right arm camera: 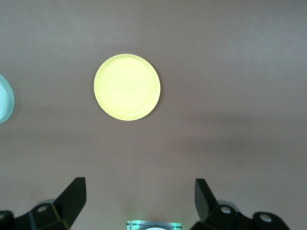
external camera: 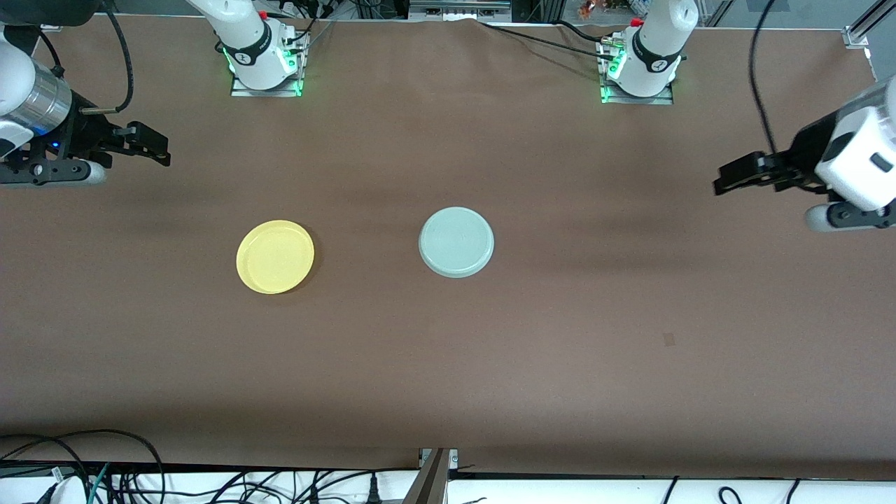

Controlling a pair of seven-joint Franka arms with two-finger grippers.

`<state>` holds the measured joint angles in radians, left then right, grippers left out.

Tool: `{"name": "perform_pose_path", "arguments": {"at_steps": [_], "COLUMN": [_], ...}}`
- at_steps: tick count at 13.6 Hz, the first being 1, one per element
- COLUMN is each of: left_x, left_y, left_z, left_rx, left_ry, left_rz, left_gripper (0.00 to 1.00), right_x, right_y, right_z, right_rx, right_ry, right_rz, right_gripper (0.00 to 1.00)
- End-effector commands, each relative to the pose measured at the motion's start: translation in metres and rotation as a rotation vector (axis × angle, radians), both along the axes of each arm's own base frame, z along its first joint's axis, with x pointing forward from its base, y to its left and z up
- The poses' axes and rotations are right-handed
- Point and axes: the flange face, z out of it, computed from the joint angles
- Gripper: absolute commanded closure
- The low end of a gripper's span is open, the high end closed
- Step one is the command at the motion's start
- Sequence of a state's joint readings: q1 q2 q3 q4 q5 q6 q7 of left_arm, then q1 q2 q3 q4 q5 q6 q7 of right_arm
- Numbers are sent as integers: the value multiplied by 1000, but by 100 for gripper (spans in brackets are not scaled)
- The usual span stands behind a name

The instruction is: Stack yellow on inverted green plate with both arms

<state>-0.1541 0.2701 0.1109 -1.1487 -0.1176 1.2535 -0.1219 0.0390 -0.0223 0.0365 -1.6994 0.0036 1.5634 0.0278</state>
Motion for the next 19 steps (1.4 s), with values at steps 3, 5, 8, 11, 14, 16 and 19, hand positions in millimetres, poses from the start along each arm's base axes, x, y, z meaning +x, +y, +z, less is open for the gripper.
{"name": "perform_pose_path", "arguments": {"at_steps": [3,5,8,11,14,16,19], "left_x": [-46,-60,-59,-50,-49,-46,-35], "left_y": [35,48,49,49,53,55,67], "left_z": [-4,-13,-12,-25,-18,-16,-20], "left_rx": [59,48,40,37,34,38,38], "left_ry": [-51,-86,-90,-73,-90,-109,-146], "left_rz": [-156,-174,-172,-159,-147,-141,-117], "left_gripper": [0,0,0,0,0,0,0], "right_x": [-3,-3,-3,-3,-3,-3,-3], "right_y": [0,0,0,0,1,0,0], "right_z": [5,5,5,5,5,5,5], "right_rx": [9,9,9,9,9,9,9], "right_ry": [2,2,2,2,2,2,2], "right_rz": [2,2,2,2,4,2,2], "right_gripper": [0,0,0,0,0,0,0]}}
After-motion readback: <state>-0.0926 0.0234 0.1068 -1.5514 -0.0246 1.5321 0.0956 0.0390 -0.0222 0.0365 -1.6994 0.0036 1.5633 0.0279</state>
